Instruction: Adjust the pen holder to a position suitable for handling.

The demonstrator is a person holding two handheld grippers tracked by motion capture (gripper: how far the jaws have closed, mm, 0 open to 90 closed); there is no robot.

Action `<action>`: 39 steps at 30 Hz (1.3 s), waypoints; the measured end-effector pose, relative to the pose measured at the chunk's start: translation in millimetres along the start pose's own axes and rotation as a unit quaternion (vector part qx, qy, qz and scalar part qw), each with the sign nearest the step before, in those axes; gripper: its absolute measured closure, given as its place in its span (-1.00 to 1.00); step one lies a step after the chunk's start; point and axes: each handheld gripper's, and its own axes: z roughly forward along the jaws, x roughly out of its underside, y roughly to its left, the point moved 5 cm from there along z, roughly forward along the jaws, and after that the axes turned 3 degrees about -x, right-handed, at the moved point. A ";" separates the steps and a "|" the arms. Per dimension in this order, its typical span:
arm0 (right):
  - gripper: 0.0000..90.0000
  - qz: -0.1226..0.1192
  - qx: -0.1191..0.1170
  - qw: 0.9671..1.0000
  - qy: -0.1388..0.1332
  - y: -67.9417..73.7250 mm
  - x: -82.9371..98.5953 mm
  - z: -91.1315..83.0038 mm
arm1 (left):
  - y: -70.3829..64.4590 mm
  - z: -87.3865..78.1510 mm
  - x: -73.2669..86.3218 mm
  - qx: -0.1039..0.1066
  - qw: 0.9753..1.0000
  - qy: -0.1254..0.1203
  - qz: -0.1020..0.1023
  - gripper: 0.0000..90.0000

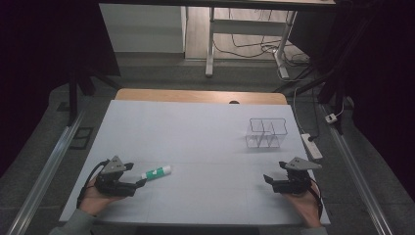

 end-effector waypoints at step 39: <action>-0.27 0.086 0.092 0.992 0.019 -62.3 -28.7 9.9 | 2.4 -1.3 1.0 0.000 1.000 -0.005 -0.005 -0.56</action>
